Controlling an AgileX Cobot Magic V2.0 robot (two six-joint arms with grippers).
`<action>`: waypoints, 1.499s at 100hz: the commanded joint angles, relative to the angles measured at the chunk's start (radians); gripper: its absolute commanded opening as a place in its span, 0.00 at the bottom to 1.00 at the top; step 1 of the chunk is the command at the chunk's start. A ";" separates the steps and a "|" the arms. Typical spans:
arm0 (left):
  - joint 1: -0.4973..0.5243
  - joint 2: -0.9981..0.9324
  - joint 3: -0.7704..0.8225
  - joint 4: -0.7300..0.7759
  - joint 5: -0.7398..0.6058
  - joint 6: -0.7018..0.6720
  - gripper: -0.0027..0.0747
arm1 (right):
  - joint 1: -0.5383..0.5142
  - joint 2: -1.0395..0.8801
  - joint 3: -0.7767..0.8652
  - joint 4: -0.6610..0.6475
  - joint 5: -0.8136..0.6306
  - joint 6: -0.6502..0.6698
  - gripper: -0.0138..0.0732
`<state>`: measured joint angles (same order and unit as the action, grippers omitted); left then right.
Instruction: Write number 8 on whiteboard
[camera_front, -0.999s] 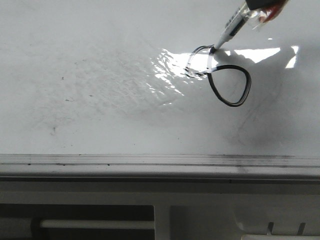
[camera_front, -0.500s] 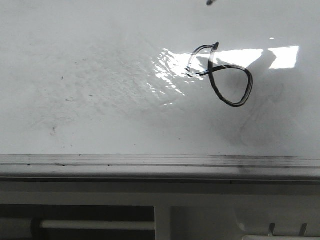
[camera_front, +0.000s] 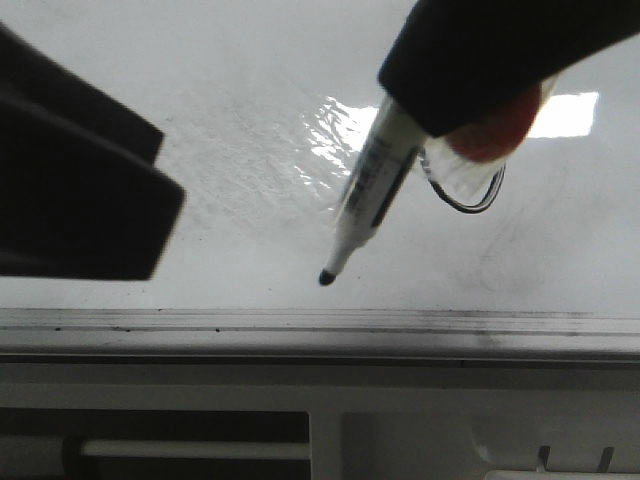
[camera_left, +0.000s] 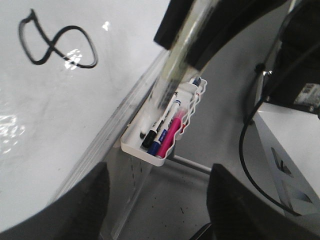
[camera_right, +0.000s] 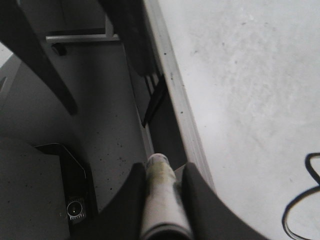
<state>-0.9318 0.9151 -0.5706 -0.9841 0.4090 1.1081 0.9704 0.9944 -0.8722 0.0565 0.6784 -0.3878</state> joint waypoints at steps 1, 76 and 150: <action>-0.002 0.049 -0.071 -0.092 0.021 0.104 0.53 | 0.014 0.004 -0.042 0.025 -0.062 -0.052 0.08; -0.002 0.180 -0.108 -0.385 0.084 0.396 0.06 | 0.015 0.030 -0.105 0.195 0.012 -0.207 0.08; -0.002 0.185 -0.075 -0.498 -0.004 0.341 0.01 | -0.053 -0.126 -0.109 0.213 -0.195 -0.179 0.61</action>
<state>-0.9318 1.1114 -0.6207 -1.4166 0.4632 1.4890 0.9576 0.9308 -0.9420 0.2702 0.5998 -0.5767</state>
